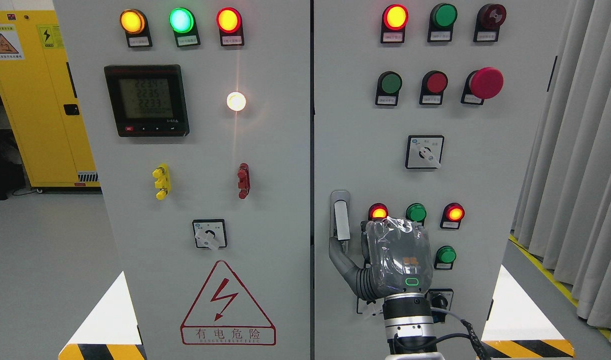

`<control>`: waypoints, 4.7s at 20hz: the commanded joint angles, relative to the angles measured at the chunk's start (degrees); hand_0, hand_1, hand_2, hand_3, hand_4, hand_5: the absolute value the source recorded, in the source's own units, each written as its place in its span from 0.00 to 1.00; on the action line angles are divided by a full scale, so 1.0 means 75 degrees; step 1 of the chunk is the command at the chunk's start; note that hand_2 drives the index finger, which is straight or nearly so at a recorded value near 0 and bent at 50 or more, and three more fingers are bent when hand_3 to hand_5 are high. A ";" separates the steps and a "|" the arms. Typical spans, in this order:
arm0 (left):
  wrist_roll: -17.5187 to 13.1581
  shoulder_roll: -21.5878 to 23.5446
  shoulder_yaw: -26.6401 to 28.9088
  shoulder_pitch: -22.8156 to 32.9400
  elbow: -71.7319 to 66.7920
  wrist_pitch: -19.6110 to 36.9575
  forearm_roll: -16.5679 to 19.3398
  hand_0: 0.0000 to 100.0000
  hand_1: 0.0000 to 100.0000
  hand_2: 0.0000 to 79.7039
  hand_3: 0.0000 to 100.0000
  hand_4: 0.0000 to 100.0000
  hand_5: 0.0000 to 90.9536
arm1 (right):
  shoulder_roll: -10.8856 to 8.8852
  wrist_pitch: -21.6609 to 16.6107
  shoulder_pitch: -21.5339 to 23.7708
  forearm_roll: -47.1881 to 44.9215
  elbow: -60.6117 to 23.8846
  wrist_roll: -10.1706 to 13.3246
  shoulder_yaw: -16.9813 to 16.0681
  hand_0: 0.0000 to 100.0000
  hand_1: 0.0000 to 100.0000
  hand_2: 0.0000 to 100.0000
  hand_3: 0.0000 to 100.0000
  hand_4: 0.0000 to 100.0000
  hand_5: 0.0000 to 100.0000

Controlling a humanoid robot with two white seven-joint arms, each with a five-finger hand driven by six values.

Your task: Release door handle

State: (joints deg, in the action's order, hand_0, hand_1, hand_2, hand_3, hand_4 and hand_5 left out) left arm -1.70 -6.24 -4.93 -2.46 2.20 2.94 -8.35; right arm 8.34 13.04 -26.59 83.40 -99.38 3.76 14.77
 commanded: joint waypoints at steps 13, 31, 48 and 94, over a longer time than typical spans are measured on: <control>0.0004 0.0000 0.0001 0.0000 0.0000 -0.0005 0.0000 0.12 0.56 0.00 0.00 0.00 0.00 | 0.0013 0.0007 0.0053 -0.0011 -0.0039 0.0002 -0.0047 0.57 0.33 1.00 1.00 1.00 1.00; 0.0004 0.0000 0.0001 0.0000 0.0000 -0.0005 0.0000 0.12 0.56 0.00 0.00 0.00 0.00 | 0.0013 0.0054 0.0065 -0.0011 -0.0144 0.0002 -0.0047 0.61 0.33 1.00 1.00 1.00 1.00; 0.0004 0.0000 0.0001 0.0000 0.0000 -0.0005 0.0000 0.12 0.56 0.00 0.00 0.00 0.00 | 0.0013 0.0054 0.0076 -0.0023 -0.0156 0.0002 -0.0223 0.61 0.31 1.00 1.00 1.00 1.00; 0.0004 0.0000 0.0001 0.0000 0.0000 -0.0005 0.0000 0.12 0.56 0.00 0.00 0.00 0.00 | 0.0001 0.0019 0.0018 -0.0023 -0.0226 0.0002 -0.0387 0.56 0.28 1.00 1.00 1.00 1.00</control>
State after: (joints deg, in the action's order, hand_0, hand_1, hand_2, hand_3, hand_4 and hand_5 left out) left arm -1.70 -6.24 -4.93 -2.46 2.20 2.94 -8.35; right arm 8.40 13.22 -26.40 83.23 -100.96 3.79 12.08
